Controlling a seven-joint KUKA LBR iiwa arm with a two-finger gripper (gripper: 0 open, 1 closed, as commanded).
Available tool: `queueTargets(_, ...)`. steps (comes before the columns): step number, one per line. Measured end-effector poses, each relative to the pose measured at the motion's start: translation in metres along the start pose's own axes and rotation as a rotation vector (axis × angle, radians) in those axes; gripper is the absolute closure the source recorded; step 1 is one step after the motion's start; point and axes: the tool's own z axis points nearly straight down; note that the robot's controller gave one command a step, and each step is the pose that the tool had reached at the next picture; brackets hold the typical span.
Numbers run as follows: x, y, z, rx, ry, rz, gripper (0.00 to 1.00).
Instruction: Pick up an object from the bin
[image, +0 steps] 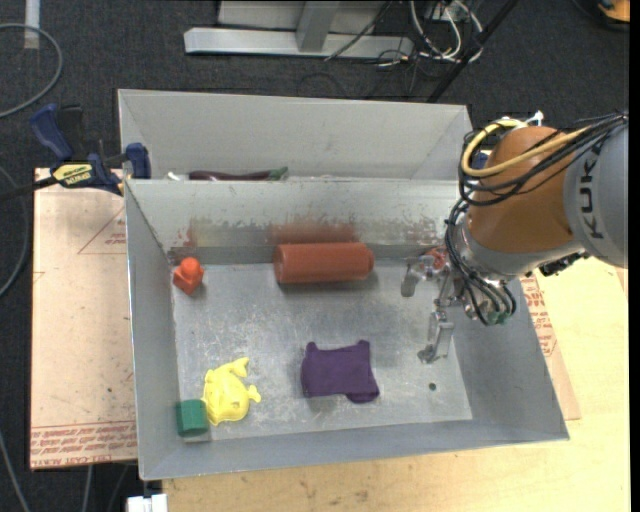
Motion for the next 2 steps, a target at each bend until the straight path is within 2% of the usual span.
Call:
queueTargets(1,-0.026,0.043,0.033,0.001,-0.005,0.043,0.0)
queueTargets(2,0.009,0.062,0.052,-0.003,0.0,0.003,0.0)
